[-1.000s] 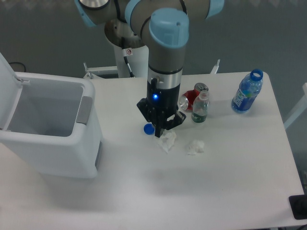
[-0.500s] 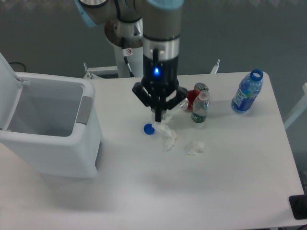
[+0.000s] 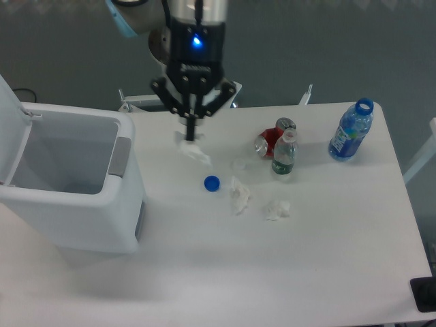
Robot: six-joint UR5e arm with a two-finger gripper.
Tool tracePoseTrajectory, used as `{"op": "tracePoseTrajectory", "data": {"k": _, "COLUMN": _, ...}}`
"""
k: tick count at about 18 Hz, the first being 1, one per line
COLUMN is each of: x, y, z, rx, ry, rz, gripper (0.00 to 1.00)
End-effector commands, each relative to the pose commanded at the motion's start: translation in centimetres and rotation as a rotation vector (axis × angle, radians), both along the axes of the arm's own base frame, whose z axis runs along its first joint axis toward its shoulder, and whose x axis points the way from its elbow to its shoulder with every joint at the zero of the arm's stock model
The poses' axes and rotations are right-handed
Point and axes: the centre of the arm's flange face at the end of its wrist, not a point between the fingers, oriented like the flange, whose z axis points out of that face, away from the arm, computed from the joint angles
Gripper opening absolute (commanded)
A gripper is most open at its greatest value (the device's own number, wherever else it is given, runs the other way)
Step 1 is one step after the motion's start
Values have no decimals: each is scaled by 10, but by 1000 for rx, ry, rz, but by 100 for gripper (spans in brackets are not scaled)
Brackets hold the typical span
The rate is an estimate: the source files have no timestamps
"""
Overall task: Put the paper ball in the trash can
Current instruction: 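Carry the paper ball over the open white trash bin, then open the gripper to drop the paper ball into the bin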
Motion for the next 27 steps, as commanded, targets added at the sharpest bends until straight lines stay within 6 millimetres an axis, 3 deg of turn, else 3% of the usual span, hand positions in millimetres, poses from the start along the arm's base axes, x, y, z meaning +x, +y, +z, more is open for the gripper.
{"op": "tracePoseTrajectory", "data": {"k": 7, "x": 71, "y": 26, "z": 5, "rx": 12, "ry": 6, "rz": -146, "gripper": 0}}
{"op": "tracePoseTrajectory", "data": {"k": 12, "x": 92, "y": 34, "z": -7, "rx": -3, "ry": -10, "rz": -196, "gripper": 1}}
{"op": "tracePoseTrajectory", "data": {"k": 14, "x": 103, "y": 39, "z": -14, "rx": -8, "ry": -26, "rz": -223, "gripper": 6}}
{"op": "tracePoseTrajectory", "data": {"k": 17, "x": 107, "y": 37, "z": -24, "rx": -21, "ry": -36, "rz": -228, "gripper": 29}}
{"op": "tracePoseTrajectory", "data": {"k": 20, "x": 114, "y": 39, "z": -27, "rx": -26, "ry": -39, "rz": -243, "gripper": 44}}
{"op": "tracePoseTrajectory", "data": {"k": 21, "x": 114, "y": 39, "z": -28, "rx": -27, "ry": -37, "rz": -247, "gripper": 61}}
{"op": "tracePoseTrajectory", "data": {"k": 22, "x": 114, "y": 39, "z": -29, "rx": -29, "ry": -24, "rz": -263, "gripper": 86}}
{"op": "tracePoseTrajectory", "data": {"k": 23, "x": 114, "y": 39, "z": -29, "rx": -28, "ry": -4, "rz": -288, "gripper": 100}}
{"op": "tracePoseTrajectory", "data": {"k": 27, "x": 115, "y": 36, "z": -37, "rx": -40, "ry": -3, "rz": -302, "gripper": 100}}
